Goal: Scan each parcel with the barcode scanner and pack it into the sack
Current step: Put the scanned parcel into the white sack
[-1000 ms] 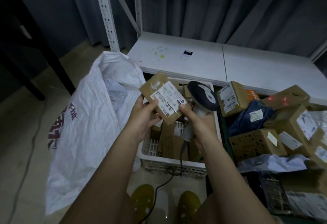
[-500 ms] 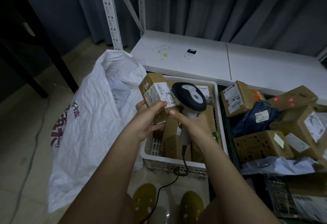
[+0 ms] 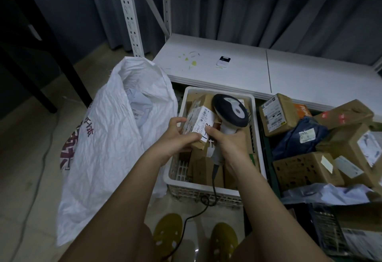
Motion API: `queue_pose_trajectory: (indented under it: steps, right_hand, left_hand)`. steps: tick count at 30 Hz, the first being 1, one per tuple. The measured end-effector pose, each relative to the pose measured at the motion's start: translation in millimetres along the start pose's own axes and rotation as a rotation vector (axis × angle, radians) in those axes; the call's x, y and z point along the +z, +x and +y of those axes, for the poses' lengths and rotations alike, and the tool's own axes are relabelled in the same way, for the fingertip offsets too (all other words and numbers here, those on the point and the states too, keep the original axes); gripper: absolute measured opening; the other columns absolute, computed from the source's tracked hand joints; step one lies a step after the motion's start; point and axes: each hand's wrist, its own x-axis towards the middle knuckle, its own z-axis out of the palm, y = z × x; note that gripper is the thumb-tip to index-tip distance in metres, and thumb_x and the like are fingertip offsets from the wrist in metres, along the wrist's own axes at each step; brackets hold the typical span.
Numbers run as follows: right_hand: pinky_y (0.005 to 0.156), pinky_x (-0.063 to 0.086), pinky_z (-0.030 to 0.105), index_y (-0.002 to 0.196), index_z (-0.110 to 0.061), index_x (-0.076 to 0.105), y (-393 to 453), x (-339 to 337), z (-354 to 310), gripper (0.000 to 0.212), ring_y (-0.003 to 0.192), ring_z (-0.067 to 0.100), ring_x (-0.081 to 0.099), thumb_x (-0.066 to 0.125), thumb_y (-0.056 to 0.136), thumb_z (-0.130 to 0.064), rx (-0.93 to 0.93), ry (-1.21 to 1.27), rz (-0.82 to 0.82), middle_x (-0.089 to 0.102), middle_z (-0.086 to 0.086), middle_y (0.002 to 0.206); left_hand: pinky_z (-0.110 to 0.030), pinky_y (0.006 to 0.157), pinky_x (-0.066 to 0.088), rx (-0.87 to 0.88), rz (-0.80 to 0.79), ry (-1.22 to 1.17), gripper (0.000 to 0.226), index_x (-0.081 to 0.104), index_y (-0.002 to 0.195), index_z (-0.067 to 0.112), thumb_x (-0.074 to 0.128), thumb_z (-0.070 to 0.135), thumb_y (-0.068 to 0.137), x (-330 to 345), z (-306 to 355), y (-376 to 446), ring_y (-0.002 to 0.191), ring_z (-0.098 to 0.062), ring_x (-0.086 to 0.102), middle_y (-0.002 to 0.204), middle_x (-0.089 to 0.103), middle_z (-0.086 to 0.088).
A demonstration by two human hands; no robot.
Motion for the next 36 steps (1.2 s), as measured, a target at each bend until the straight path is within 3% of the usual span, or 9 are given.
queue_pose_trajectory:
  steps: [3, 5, 11, 13, 16, 19, 23, 29, 36]
  right_hand:
    - [0.084, 0.055, 0.033, 0.112, -0.019, 0.063, 0, -5, -3, 0.031, 0.098, 0.018, 0.068, 0.075, 0.083, -0.022, -0.004, -0.049, -0.008, 0.071, 0.001, 0.105]
    - [0.078, 0.054, 0.024, 0.124, -0.019, 0.058, -1, -15, -7, 0.04, 0.096, 0.016, 0.066, 0.071, 0.087, -0.026, -0.02, -0.127, -0.063, 0.069, 0.001, 0.107]
    - [0.051, 0.045, 0.01, 0.103, -0.021, 0.058, -9, -45, -7, 0.017, 0.063, 0.0, 0.057, 0.066, 0.09, -0.013, 0.026, -0.428, -0.339, 0.061, -0.002, 0.08]
    - [0.06, 0.046, 0.006, 0.112, -0.02, 0.061, -11, -52, -4, 0.031, 0.077, -0.009, 0.059, 0.071, 0.086, -0.006, -0.004, -0.469, -0.356, 0.066, -0.007, 0.094]
    - [0.073, 0.048, 0.007, 0.119, -0.021, 0.062, -13, -59, -3, 0.043, 0.101, -0.003, 0.06, 0.077, 0.08, -0.008, -0.049, -0.499, -0.389, 0.067, -0.009, 0.11]
    - [0.08, 0.049, 0.011, 0.116, -0.031, 0.063, -13, -62, 0, 0.044, 0.101, -0.007, 0.06, 0.079, 0.079, -0.014, -0.11, -0.565, -0.395, 0.067, -0.016, 0.11]
    - [0.079, 0.046, 0.007, 0.112, -0.04, 0.058, -14, -62, 2, 0.045, 0.101, -0.013, 0.057, 0.078, 0.079, -0.016, -0.146, -0.584, -0.381, 0.065, -0.021, 0.111]
    - [0.075, 0.044, 0.003, 0.114, -0.037, 0.059, -15, -59, 2, 0.042, 0.098, -0.013, 0.058, 0.077, 0.081, -0.017, -0.146, -0.64, -0.395, 0.067, -0.017, 0.109]
    - [0.079, 0.05, 0.017, 0.106, -0.032, 0.063, -18, -57, 0, 0.035, 0.097, -0.002, 0.062, 0.078, 0.079, -0.015, -0.117, -0.604, -0.355, 0.07, -0.007, 0.106]
  left_hand:
    - [-0.029, 0.081, 0.056, 0.03, 0.046, -0.004, 0.047, 0.044, 0.127, 0.028, 0.067, 0.021, 0.087, -7, -4, 6, 0.107, -0.017, 0.062, 0.129, 0.056, -0.006]
    - [-0.027, 0.079, 0.055, 0.022, 0.081, -0.016, 0.042, 0.047, 0.126, 0.028, 0.064, 0.021, 0.088, -12, -7, 8, 0.107, -0.016, 0.061, 0.13, 0.056, -0.007]
    - [-0.028, 0.085, 0.055, 0.083, 0.1, 0.149, 0.047, 0.05, 0.132, 0.024, 0.064, 0.015, 0.088, -26, -17, 8, 0.111, -0.013, 0.058, 0.132, 0.051, 0.0]
    - [-0.035, 0.093, 0.054, 0.089, 0.095, 0.206, 0.048, 0.051, 0.132, 0.025, 0.066, 0.016, 0.087, -30, -21, 9, 0.109, -0.012, 0.058, 0.13, 0.054, 0.0]
    - [-0.033, 0.094, 0.052, 0.098, 0.096, 0.245, 0.049, 0.053, 0.132, 0.025, 0.067, 0.016, 0.087, -33, -24, 11, 0.107, -0.009, 0.058, 0.128, 0.056, 0.001]
    - [-0.024, 0.086, 0.053, 0.113, 0.088, 0.284, 0.05, 0.051, 0.135, 0.026, 0.066, 0.018, 0.088, -35, -24, 13, 0.101, -0.003, 0.057, 0.123, 0.055, 0.004]
    - [-0.031, 0.091, 0.054, 0.11, 0.085, 0.3, 0.051, 0.05, 0.135, 0.027, 0.067, 0.02, 0.087, -36, -26, 15, 0.109, -0.011, 0.057, 0.124, 0.055, 0.004]
    - [-0.033, 0.094, 0.052, 0.117, 0.086, 0.271, 0.048, 0.053, 0.132, 0.027, 0.068, 0.018, 0.087, -38, -28, 17, 0.104, -0.003, 0.059, 0.125, 0.058, 0.003]
    - [-0.029, 0.091, 0.053, 0.117, 0.107, 0.255, 0.049, 0.053, 0.133, 0.025, 0.067, 0.016, 0.087, -41, -29, 17, 0.104, -0.005, 0.059, 0.125, 0.058, 0.003]
